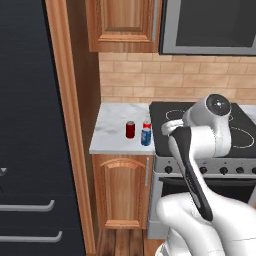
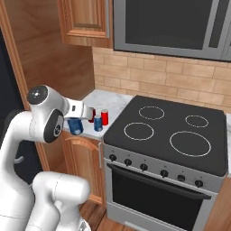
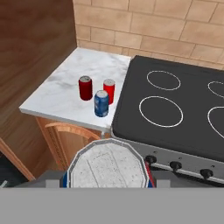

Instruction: Four empty soda cans are scattered around the kitchen. Gather all the cans and cluster them next to the stove for recycling.

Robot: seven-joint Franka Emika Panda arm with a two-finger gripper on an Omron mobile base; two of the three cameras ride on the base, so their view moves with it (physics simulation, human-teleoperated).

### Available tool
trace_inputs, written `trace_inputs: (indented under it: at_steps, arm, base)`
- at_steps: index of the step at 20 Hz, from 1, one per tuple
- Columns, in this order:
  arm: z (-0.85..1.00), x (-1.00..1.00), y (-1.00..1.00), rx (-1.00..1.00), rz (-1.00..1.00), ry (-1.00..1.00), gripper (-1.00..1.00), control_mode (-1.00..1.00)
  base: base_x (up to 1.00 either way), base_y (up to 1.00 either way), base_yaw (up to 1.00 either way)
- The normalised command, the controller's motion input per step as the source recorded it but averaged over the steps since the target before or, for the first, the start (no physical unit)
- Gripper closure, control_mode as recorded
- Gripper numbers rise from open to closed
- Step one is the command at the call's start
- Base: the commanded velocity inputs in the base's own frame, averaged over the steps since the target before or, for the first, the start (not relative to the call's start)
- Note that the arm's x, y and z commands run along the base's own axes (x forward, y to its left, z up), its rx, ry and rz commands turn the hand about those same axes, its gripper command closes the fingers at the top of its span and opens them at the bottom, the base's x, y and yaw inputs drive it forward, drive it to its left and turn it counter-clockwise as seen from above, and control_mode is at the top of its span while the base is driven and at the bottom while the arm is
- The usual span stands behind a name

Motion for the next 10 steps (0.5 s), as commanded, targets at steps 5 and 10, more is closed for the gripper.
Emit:
trace_inputs:
  at_steps: [5,10]
  arm:
    - [-0.29,0.36,0.35,0.0,0.09,0.04,1.0,-1.0]
    - [-0.23,0.37,0.46,0.0,0.04,0.02,1.0,-1.0]
  base:
    - [0.0,0.0,0.0]
    - [0.0,0.0,0.0]
